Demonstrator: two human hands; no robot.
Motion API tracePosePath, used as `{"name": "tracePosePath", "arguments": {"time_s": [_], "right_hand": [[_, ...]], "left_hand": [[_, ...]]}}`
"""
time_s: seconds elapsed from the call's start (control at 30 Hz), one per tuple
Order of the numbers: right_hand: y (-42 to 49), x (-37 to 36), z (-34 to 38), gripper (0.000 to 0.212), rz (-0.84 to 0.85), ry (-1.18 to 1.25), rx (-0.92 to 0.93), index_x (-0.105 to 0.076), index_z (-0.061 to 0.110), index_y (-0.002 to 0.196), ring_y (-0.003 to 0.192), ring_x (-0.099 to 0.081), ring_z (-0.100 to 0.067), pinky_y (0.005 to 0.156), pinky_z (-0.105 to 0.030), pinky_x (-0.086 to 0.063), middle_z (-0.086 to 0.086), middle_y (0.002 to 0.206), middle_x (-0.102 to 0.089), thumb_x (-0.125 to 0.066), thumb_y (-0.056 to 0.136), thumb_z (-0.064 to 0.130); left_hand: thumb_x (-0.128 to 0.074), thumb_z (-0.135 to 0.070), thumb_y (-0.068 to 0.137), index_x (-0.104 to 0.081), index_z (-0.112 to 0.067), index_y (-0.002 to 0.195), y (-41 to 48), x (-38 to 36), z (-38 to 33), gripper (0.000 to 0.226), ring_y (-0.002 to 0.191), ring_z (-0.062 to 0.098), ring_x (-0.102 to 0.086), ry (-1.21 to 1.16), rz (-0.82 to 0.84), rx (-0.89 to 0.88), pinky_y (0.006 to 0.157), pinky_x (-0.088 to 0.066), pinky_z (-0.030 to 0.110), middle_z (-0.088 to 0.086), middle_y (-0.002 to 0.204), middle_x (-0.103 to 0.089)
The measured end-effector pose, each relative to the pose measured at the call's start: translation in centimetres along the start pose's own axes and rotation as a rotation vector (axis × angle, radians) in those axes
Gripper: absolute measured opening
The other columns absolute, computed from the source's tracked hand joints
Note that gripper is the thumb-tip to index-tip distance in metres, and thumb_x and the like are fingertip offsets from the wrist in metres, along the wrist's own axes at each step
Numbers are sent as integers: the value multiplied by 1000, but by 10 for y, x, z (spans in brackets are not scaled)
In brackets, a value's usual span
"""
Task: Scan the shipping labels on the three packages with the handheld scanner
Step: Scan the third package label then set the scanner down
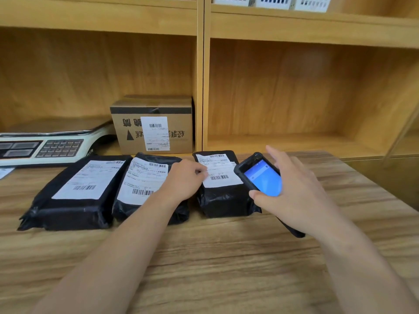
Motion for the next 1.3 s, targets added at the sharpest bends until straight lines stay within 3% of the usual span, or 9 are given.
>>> {"name": "tracePosePath", "arguments": {"time_s": [0.07,0.13,0.33,0.47,0.73,0.93,1.1,1.3], "right_hand": [[-1,-1,-1,96,3,-3,0,-16,47,152,128,-37,-11,85,-30,-29,13,140,-40,-72,74,51],[-1,-1,-1,96,-1,-4,2,-15,48,152,129,-37,-12,85,-30,-30,13,141,-40,-72,75,51],[-2,0,-1,96,-13,-5,9,-16,46,153,131,-37,-13,88,-30,-29,14,144,-38,-72,75,52],[-1,-2,-1,97,-28,-6,8,-16,45,153,130,-38,-12,87,-30,-31,13,144,-39,-71,74,53],[-5,2,6,98,-99,-87,-21,-12,42,155,122,-43,-22,81,-33,-33,8,135,-42,-67,75,55],[-11,-5,15,101,-27,-116,1,-7,44,155,117,-44,-18,81,-33,-36,10,131,-43,-67,74,57],[-12,-11,17,103,52,-152,2,-4,45,154,117,-44,-18,79,-33,-35,13,139,-40,-67,73,56],[-13,-10,20,103,74,-168,0,-5,43,156,123,-41,-18,81,-31,-31,15,146,-36,-68,75,54]], "left_hand": [[-68,-18,95,-79,-23,103,0,-1,3,15,104,16,-62,-89,-18,39,97,-48,32,-2,104,-68],[-75,-16,91,-78,-16,118,0,-1,5,27,111,16,-65,-174,-44,91,98,-49,30,1,115,-73],[-80,-10,86,-80,-18,114,-2,-1,8,29,102,14,-65,-387,-149,188,87,-46,26,1,106,-72],[-79,-8,86,-80,-20,113,-2,5,6,30,100,9,-67,-478,-215,171,98,-55,33,-4,103,-74],[-73,-7,91,-76,-19,123,-13,26,-20,35,101,3,-70,-404,-464,-78,99,-55,26,-5,117,-77],[-72,-7,92,-75,-19,126,-16,39,-25,36,101,5,-70,-479,-592,-84,99,-53,21,-7,110,-76],[-70,-16,92,-75,-29,125,-16,50,-21,35,89,0,-69,-473,-655,-64,90,-52,12,-17,101,-74],[-71,-12,94,-73,-24,129,-13,51,-17,37,104,4,-69,-465,-687,-60,89,-53,10,-8,117,-76]]}}
Point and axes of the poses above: each hand's wrist, its own y-axis towards the middle knuckle, its own x-axis out of the back of the hand, z = x × y, the point moved 2 cm from there along y, towards the middle knuckle
